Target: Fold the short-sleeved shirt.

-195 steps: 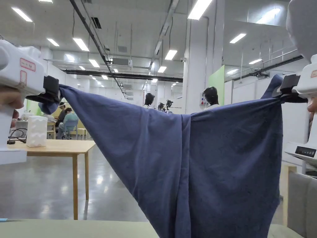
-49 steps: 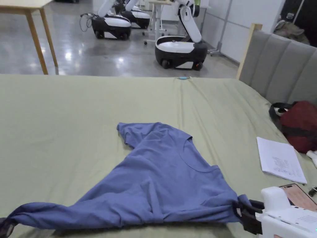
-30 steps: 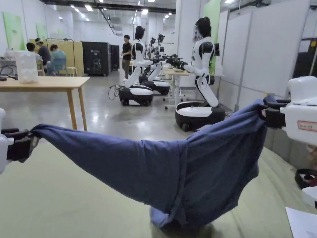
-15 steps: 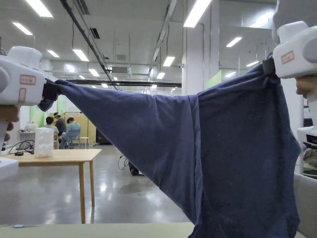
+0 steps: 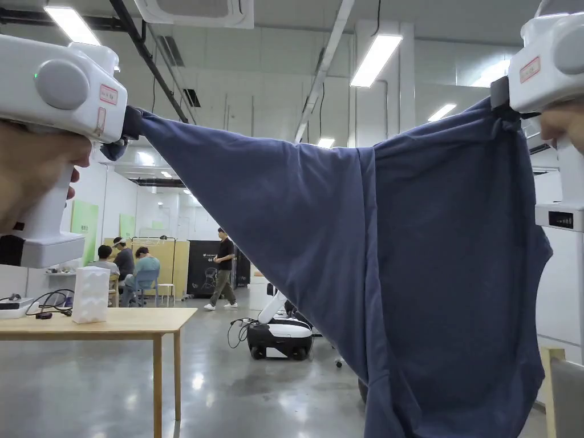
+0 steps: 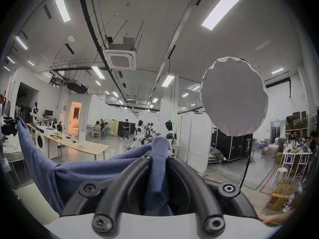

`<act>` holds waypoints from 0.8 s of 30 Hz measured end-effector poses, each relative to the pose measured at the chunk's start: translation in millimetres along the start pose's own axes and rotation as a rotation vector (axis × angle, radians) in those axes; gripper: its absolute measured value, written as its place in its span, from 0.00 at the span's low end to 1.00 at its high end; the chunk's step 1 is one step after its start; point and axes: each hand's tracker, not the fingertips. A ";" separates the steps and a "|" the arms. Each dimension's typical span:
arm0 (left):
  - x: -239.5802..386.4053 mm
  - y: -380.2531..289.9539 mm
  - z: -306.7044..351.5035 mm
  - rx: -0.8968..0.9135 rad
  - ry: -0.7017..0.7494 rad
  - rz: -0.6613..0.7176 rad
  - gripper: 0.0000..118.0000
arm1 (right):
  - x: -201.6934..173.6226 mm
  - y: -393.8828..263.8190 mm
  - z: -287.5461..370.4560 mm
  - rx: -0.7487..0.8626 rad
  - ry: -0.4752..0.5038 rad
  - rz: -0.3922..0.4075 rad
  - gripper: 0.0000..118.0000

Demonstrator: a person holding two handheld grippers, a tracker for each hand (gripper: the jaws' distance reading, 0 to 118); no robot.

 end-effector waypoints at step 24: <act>21.5 -198.1 -91.8 -0.316 -0.109 -0.052 0.07 | -24.9 -195.5 -77.2 -0.247 0.120 0.036 0.09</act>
